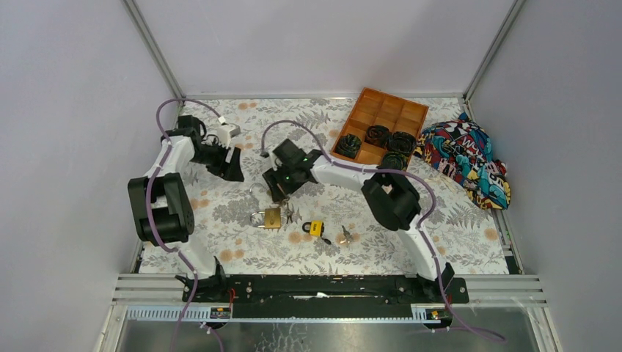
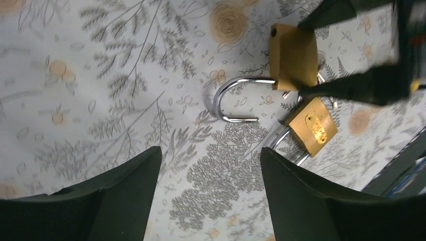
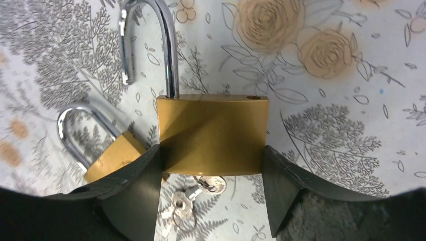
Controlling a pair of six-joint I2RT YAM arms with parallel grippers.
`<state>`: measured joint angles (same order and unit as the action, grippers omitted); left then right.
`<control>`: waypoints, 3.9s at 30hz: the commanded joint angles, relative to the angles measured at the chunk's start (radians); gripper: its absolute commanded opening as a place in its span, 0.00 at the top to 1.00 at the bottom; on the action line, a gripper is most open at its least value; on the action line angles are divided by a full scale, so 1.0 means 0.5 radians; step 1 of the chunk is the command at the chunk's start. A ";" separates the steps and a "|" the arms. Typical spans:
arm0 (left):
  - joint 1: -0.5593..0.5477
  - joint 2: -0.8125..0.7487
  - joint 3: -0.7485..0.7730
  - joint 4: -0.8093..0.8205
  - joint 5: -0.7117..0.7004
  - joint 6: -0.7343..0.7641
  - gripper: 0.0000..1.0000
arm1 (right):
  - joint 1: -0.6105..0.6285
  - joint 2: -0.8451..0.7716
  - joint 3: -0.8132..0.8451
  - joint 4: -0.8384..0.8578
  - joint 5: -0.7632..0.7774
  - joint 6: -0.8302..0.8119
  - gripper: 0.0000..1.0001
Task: Lock with the key
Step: Pick up the lock from the center of the board, then lock the lock.
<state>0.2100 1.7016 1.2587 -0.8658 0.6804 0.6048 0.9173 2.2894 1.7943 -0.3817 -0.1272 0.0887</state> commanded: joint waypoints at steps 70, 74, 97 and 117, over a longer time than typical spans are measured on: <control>-0.834 -1.963 -0.243 0.797 0.647 -0.868 1.00 | -0.104 -2.177 -2.004 2.458 -1.018 0.449 0.00; -0.833 -1.962 -0.258 0.916 0.700 -1.030 1.00 | -0.103 -2.116 -1.987 2.510 -1.058 0.515 0.00; -0.834 -1.972 -0.384 1.107 0.819 -1.183 1.00 | -0.103 -1.694 -1.851 3.239 -1.211 0.974 0.42; -0.834 -1.767 -0.254 0.574 0.830 -1.097 0.33 | -0.242 -2.236 -1.690 2.057 -1.376 0.570 1.00</control>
<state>-0.2024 0.7815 1.0794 -0.4698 1.0843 -0.0116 0.8059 1.3010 0.8257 0.9127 -0.7933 0.5480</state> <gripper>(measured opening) 0.654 0.267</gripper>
